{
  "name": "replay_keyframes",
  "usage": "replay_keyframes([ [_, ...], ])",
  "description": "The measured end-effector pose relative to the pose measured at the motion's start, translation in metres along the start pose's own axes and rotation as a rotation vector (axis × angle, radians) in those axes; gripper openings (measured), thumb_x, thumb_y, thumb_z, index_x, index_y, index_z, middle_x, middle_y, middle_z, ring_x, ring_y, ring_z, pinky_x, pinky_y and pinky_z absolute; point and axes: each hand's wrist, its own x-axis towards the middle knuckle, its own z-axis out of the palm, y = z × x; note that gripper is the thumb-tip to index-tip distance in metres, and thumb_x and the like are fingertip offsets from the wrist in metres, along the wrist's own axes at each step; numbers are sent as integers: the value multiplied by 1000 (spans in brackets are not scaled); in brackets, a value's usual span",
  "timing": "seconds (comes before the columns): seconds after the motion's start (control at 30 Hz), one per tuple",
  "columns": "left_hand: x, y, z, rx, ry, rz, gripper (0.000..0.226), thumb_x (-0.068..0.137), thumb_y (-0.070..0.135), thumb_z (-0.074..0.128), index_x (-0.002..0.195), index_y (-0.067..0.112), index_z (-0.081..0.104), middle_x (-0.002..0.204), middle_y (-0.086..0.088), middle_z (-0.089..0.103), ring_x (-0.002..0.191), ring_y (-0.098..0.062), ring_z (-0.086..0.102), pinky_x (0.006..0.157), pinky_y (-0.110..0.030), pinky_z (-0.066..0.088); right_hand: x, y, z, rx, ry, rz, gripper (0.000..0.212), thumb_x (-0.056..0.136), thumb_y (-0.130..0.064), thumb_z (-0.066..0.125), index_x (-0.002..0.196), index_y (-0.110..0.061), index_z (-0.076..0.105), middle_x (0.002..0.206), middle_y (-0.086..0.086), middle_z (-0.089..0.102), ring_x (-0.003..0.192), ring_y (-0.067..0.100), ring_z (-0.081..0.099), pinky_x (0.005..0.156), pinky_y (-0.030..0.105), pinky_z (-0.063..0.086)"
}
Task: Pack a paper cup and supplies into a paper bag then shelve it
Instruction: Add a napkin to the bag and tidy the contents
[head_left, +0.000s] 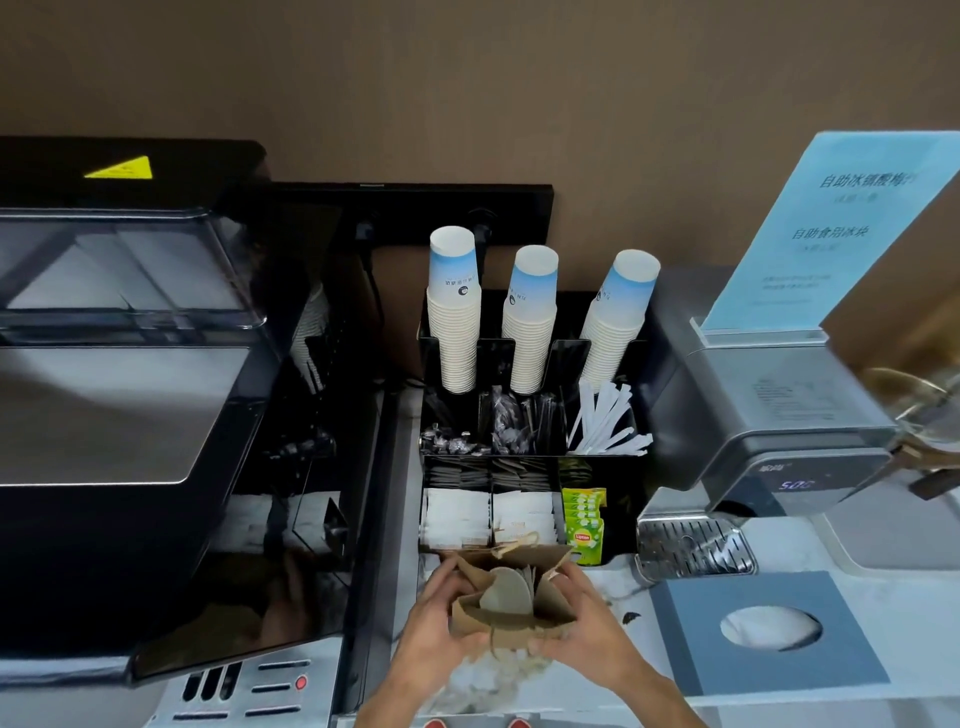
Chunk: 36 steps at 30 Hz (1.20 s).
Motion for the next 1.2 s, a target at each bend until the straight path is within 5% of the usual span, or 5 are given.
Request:
replay_keyframes([
  [0.2, -4, 8, -5, -124, 17, 18, 41, 70, 1, 85, 108, 13, 76, 139, -1, 55, 127, -6, 56, 114, -42, 45, -1, -8, -5, 171, 38, 82, 40, 64, -24, 87, 92, -41, 64, 137, -13, 53, 123, 1, 51, 99, 25, 51],
  [0.47, -3, 28, -10, -114, 62, -69, 29, 74, 3, 81, 93, 25, 79, 111, 1, 67, 97, 8, 63, 80, -3, 47, -1, -16, -11, 293, 45, 56, 27, 72, -12, 86, 83, -36, 80, 112, -12, 70, 113, 10, 60, 98, 29, 50],
  [0.7, -1, 30, -12, -255, 107, -113, 21, 77, 5, 81, 88, 2, 64, 93, -14, 74, 92, -26, 71, 74, -29, 59, -4, -27, -10, 556, 70, 63, 32, 78, -4, 81, 92, 3, 52, 101, 5, 79, 101, 20, 73, 81, 30, 60],
  [0.97, -10, 54, -34, -374, -53, -84, 37, 74, 19, 84, 88, 19, 51, 79, -3, 74, 78, -19, 69, 72, -27, 58, -10, -54, -26, 805, 4, 133, 60, 81, -6, 79, 130, -29, 52, 114, 12, 76, 108, 29, 71, 95, 52, 56],
  [1.2, -21, 83, -56, -588, -236, -153, 60, 83, 10, 78, 130, 38, 53, 118, -16, 74, 106, -34, 72, 91, -46, 57, -23, -77, -37, 878, -55, 115, 39, 87, -6, 73, 124, -19, 66, 118, 17, 73, 108, 38, 70, 89, 50, 58],
])
